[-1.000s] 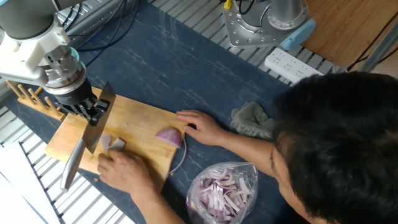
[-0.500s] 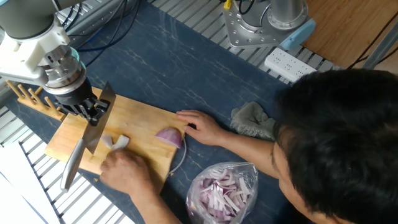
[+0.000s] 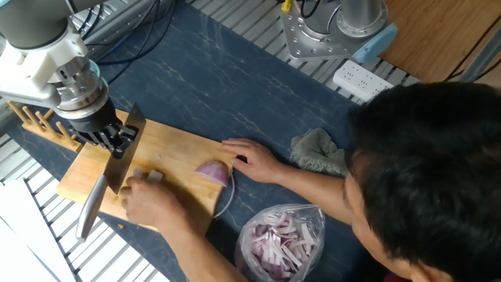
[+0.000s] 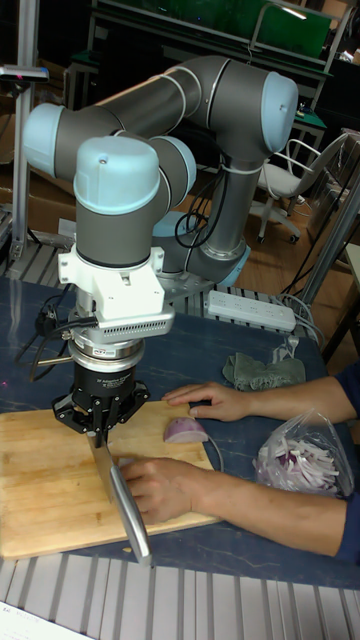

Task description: Chop the onions

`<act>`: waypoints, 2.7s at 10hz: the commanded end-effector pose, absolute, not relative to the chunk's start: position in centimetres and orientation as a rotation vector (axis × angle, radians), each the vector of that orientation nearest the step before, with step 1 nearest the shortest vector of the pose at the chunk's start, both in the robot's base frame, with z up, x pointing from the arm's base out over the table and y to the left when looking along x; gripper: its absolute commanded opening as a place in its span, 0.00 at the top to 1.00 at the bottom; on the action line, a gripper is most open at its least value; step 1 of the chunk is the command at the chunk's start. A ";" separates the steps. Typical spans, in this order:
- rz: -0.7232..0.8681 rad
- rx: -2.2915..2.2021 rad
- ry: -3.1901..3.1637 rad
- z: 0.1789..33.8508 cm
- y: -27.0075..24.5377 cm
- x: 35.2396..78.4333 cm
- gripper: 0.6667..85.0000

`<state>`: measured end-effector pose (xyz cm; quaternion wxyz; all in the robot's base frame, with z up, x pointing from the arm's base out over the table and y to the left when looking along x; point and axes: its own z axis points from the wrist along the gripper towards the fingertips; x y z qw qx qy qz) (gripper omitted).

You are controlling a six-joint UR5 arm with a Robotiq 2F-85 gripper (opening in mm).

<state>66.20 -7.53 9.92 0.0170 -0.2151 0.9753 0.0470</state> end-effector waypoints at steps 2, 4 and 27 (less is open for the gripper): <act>0.161 -0.660 3.026 10.1 -7.3 66.3 1.00; 0.161 -0.660 3.026 10.1 -7.4 66.3 1.00; 0.184 -0.613 3.041 10.8 -7.4 65.8 1.00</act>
